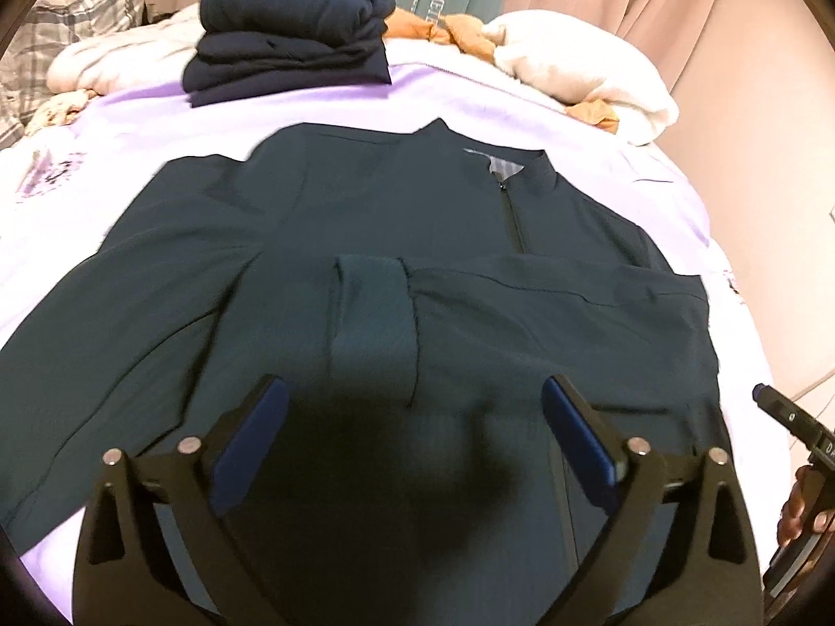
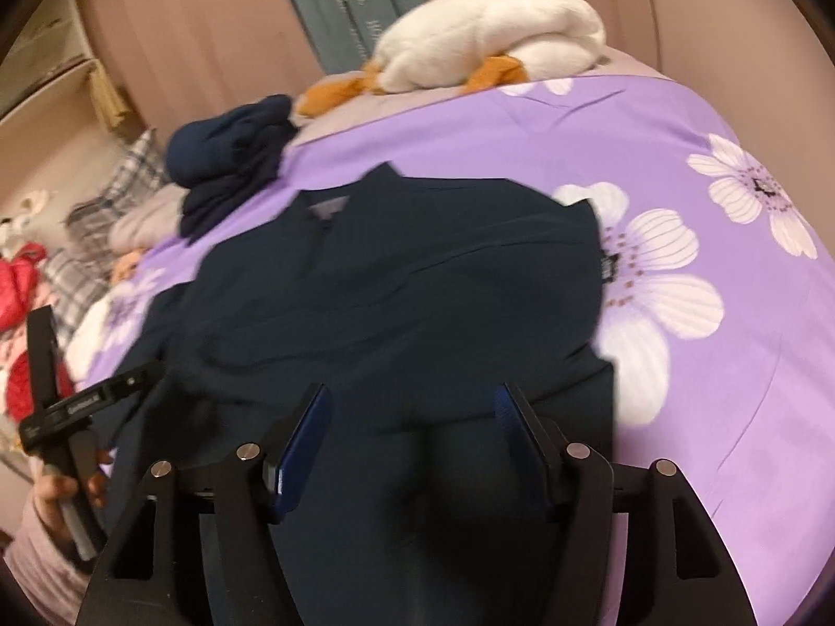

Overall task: Fold large clothes
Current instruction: 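Grasp the other sleeve cuff with the left gripper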

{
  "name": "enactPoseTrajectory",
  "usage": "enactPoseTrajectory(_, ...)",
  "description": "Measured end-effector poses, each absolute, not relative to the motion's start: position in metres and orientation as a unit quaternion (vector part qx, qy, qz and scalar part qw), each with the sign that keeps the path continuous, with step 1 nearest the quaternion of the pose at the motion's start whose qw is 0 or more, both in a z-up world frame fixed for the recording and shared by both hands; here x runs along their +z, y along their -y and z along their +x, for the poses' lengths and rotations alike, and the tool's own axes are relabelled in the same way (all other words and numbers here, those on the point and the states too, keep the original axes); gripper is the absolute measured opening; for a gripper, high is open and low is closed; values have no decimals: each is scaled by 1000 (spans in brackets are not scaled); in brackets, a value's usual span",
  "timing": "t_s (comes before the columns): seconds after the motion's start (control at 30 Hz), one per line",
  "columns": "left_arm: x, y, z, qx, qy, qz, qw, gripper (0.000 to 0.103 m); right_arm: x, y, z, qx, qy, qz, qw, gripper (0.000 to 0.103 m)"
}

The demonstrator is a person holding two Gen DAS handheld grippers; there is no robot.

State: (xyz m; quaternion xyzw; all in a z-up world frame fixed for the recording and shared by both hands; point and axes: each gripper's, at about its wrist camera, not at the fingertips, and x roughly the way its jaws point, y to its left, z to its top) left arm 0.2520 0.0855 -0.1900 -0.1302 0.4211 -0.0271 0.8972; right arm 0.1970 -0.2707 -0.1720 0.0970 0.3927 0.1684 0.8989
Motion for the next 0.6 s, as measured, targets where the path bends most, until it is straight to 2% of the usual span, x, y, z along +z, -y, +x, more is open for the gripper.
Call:
enactPoseTrajectory(0.07,-181,-92,231,-35,-415,-140,898,103,-173,260,189,179,-389,106,897,77)
enactPoseTrajectory(0.3,-166,-107,168,-48,-404,-173,897,103,-178,237,155,197,-400,137,885,78)
enactPoseTrajectory(0.6,-172,-155,64,-23,-381,-283,880,103,-198,223,110,231,-422,211,851,80)
